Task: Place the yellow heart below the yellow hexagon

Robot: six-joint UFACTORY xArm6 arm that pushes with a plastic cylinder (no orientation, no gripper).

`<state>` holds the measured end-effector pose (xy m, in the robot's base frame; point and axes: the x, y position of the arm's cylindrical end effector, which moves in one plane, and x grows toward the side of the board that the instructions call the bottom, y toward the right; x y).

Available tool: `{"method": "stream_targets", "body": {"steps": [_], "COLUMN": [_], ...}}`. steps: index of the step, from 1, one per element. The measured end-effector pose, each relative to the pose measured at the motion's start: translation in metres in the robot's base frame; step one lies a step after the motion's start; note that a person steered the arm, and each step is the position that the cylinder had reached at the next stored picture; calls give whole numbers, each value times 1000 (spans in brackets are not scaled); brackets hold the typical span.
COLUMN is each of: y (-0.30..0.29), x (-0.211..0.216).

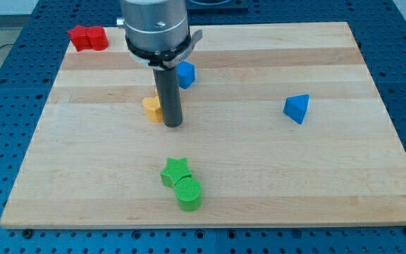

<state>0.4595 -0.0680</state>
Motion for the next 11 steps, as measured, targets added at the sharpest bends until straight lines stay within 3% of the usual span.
{"method": "stream_targets", "body": {"steps": [2,4,5,6,7,8,9,11], "y": [-44,6,8,-14,-79,-105,-82,-29], "x": [10,-25,-20,13,19,-11,-32,-33]}}
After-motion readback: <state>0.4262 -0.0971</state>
